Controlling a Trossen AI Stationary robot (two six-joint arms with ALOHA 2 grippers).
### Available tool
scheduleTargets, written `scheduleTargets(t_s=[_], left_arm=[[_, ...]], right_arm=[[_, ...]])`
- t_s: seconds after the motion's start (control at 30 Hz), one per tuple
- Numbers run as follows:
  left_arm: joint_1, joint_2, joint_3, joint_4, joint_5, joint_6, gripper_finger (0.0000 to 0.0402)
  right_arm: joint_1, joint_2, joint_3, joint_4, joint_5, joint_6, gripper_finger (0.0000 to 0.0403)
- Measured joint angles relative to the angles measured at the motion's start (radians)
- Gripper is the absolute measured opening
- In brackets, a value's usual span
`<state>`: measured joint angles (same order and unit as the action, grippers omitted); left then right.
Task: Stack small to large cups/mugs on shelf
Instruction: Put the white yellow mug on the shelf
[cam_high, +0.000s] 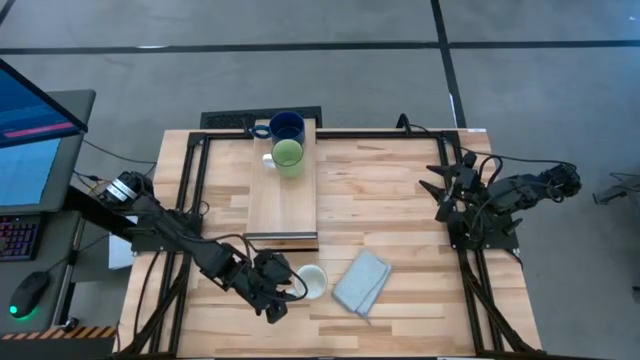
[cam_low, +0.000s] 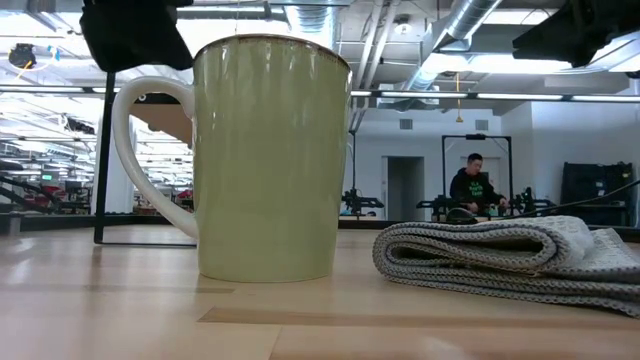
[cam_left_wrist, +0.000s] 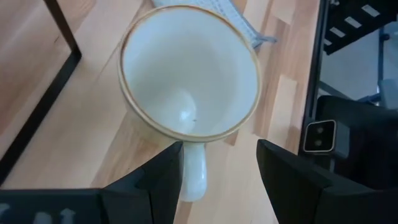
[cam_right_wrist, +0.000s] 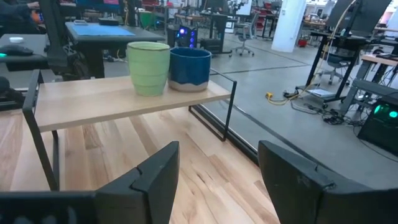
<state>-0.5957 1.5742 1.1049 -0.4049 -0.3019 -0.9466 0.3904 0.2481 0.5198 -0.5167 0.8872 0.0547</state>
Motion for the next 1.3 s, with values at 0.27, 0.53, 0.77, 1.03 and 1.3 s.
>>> scheduleTargets(t_s=[0.27, 0.53, 0.77, 1.03, 1.3], left_arm=[[0.000, 0.000, 0.000, -0.074, -0.023, -0.033, 0.0195], [-0.001, 0.034, -0.002, -0.067, 0.010, -0.044, 0.0195], [0.001, 0.057, 0.000, -0.052, 0.018, -0.044, 0.0195], [0.002, 0.066, -0.001, -0.048, 0.055, -0.052, 0.0195], [0.002, 0.066, -0.001, -0.049, 0.056, -0.051, 0.0195]], right_arm=[[0.000, 0.000, 0.000, 0.000, 0.000, 0.005, 0.0240], [0.000, 0.000, 0.000, 0.000, 0.000, 0.007, 0.0240], [0.000, 0.000, 0.000, -0.001, 0.000, 0.008, 0.0240], [0.000, 0.000, 0.000, -0.001, 0.000, 0.008, 0.0240], [0.000, 0.000, 0.000, -0.001, 0.000, 0.008, 0.0240]])
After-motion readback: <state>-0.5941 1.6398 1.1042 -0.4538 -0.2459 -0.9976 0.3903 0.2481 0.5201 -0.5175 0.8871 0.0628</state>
